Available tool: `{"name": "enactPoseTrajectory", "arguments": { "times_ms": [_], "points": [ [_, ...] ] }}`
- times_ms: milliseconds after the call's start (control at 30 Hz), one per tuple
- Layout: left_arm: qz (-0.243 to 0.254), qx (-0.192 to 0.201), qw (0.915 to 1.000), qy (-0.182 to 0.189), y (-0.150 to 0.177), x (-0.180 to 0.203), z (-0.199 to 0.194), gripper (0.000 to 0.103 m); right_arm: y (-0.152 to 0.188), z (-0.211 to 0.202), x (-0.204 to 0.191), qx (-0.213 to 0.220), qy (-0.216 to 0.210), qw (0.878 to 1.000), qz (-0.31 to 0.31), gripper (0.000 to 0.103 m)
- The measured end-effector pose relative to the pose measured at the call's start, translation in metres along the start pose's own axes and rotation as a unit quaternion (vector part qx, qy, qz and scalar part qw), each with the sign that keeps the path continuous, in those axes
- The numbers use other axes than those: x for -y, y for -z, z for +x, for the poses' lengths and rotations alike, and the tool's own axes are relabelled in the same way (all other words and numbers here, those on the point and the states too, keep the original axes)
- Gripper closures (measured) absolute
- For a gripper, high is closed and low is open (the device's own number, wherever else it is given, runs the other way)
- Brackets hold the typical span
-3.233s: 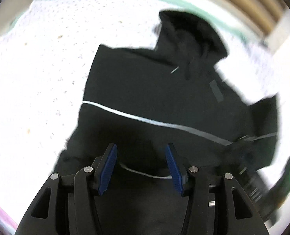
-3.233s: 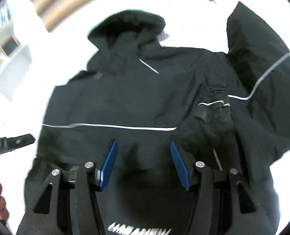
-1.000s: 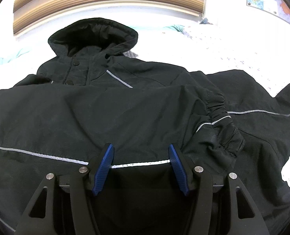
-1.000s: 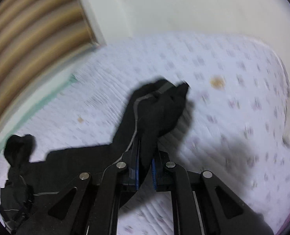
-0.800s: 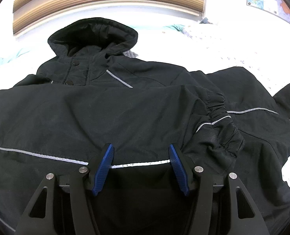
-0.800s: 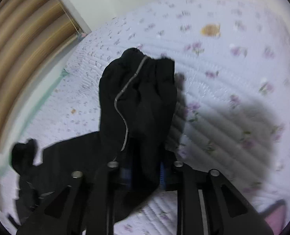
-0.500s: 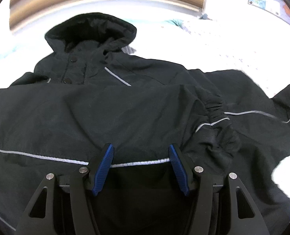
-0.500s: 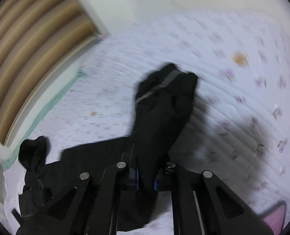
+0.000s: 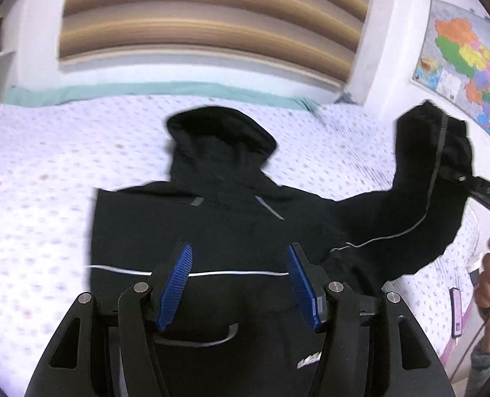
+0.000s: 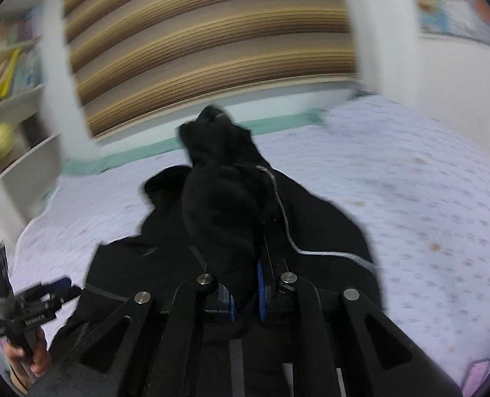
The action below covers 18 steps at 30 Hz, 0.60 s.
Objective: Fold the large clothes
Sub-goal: 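Fold the held sleeve across the jacket body with the right gripper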
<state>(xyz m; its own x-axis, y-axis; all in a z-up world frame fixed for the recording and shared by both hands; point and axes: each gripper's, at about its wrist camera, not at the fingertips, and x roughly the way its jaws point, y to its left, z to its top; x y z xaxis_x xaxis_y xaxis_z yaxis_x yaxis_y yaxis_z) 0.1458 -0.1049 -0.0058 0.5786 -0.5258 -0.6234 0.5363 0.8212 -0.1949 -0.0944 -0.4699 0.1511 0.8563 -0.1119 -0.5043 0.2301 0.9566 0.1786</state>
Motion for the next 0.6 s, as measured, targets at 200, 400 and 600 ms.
{"name": "enactPoseTrajectory", "arguments": {
  "times_ms": [200,400,600],
  "points": [
    [-0.017,0.012,0.9994,0.027,0.023,-0.061,-0.053,0.043,0.002,0.023,-0.110,-0.025,-0.042,0.998,-0.048,0.089],
    [-0.038,-0.002,0.9993,0.005,0.041,-0.108,-0.052,0.043,0.033,0.105,-0.212,-0.062,-0.054,0.991,-0.108,0.087],
    [-0.071,-0.020,0.9972,0.000,0.057,-0.146,-0.041,0.043,0.109,0.234,-0.261,-0.130,-0.052,0.983,-0.122,0.087]
  ]
}}
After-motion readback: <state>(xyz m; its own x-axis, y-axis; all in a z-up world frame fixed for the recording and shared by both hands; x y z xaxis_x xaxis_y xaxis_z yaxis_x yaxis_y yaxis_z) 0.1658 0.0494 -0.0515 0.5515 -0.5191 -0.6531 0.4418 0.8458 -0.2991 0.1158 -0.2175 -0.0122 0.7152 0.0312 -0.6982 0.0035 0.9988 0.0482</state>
